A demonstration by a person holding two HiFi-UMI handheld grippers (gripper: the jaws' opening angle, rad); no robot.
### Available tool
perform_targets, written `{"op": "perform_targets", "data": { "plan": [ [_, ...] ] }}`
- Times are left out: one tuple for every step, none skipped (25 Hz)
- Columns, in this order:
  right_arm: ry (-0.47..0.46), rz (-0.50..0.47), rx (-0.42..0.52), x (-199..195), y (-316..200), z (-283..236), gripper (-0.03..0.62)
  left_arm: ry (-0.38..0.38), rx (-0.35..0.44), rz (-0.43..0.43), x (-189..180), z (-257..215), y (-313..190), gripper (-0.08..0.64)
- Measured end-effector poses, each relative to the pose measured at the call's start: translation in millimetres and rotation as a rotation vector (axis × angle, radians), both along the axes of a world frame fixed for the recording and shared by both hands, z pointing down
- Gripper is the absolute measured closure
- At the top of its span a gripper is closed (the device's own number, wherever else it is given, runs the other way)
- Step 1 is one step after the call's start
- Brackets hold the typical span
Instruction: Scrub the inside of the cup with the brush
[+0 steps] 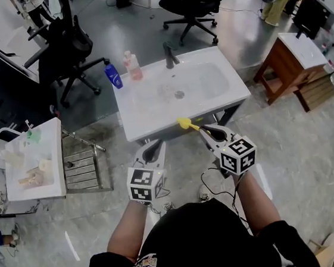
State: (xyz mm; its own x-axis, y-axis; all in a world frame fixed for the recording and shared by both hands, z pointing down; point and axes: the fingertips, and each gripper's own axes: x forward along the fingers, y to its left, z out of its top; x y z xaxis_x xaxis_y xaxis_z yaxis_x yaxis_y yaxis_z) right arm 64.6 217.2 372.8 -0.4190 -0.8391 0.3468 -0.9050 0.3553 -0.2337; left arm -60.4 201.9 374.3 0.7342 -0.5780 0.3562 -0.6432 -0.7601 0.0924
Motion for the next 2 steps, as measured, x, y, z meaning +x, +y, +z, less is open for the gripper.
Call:
{"op": "perform_targets", "data": {
  "plan": [
    [0.001, -0.001, 0.0, 0.3, -0.1, -0.4, 0.555, 0.0, 0.001, 0.0, 0.3, -0.4, -0.1, 0.537],
    [0.001, -0.002, -0.001, 0.5, -0.1, -0.7, 0.555, -0.001, 0.001, -0.001, 0.6, -0.6, -0.3, 0.537]
  ]
}}
